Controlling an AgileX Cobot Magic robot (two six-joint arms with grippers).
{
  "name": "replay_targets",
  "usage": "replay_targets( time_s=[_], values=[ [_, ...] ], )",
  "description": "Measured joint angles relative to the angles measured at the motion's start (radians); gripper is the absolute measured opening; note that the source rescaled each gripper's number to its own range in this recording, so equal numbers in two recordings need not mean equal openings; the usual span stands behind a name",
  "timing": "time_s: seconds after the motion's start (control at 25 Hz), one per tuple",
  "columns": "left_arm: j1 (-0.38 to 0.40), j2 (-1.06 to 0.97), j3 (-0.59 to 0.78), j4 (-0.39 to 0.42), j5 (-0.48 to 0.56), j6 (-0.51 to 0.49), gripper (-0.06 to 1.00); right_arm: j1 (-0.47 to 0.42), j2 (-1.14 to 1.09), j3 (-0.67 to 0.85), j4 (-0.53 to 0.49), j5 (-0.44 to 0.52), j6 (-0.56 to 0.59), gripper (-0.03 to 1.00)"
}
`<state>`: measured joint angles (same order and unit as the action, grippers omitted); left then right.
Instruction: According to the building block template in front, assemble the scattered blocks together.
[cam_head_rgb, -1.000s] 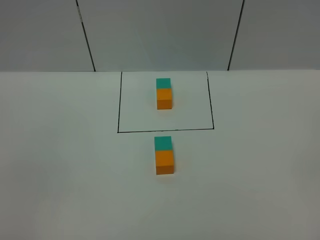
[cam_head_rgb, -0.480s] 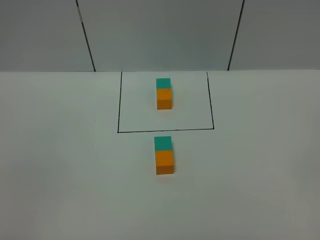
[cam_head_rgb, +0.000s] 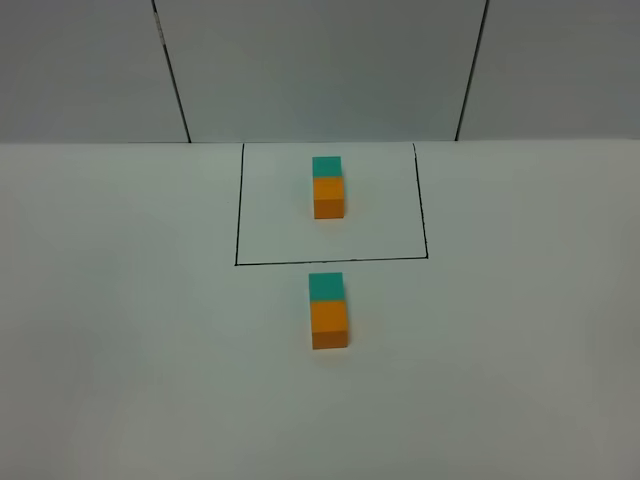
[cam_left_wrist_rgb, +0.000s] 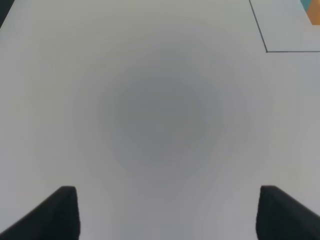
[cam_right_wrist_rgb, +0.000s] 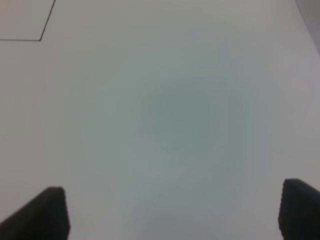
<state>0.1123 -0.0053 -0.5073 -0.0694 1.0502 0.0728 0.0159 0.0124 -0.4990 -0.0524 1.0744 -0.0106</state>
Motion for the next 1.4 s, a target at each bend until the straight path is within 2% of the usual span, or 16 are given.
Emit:
replay_targets(
  time_s=[1.4],
  values=[
    [0.0, 0.0, 0.0, 0.0, 0.0, 0.001, 0.63, 0.0, 0.0, 0.0, 0.0, -0.001, 0.0, 0.73]
  ],
)
